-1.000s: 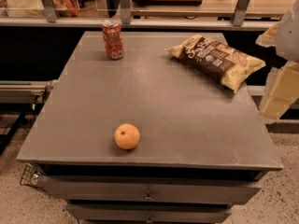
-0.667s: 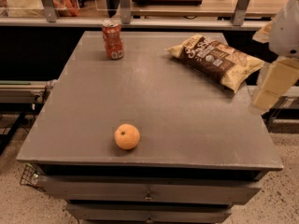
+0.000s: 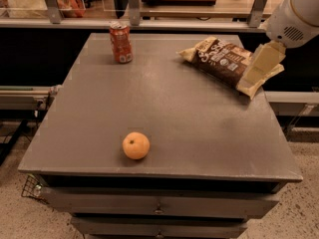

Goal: Pick brown chip bag

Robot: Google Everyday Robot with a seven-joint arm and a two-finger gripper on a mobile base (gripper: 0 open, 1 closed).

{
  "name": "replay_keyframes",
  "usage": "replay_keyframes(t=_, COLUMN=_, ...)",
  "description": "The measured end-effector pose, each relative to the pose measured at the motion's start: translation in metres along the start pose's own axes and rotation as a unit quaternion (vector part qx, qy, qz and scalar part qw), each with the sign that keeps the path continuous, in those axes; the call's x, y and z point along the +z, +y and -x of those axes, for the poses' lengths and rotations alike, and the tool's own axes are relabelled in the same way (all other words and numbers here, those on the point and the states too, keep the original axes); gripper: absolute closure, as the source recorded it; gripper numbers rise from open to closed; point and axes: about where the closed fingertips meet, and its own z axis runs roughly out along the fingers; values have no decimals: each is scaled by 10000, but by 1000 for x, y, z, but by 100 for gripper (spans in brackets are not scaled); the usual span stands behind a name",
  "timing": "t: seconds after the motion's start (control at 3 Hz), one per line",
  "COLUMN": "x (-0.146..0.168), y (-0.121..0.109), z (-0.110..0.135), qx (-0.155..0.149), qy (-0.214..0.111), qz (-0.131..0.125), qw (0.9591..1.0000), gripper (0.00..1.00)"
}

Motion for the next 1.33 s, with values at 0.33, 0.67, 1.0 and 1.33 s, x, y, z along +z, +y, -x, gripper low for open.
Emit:
replay_keyframes(t=0.33, x=51, y=-48, z=-13, qx=915, qy=-385, qz=-50, qw=9950, gripper=0)
replay_keyframes(t=0.67, x=94, y=-58, z=-4, qx=1435, qy=-617, qz=223, qw=9875, gripper=0)
replay_keyframes(t=1.0, x=132, y=-59, z=13, qx=1889, qy=-657, qz=596, qw=9780, gripper=25)
replay_keyframes(t=1.33, x=138, y=-61, z=20, qx=2047, qy=-648, qz=712, qw=9741, gripper=48)
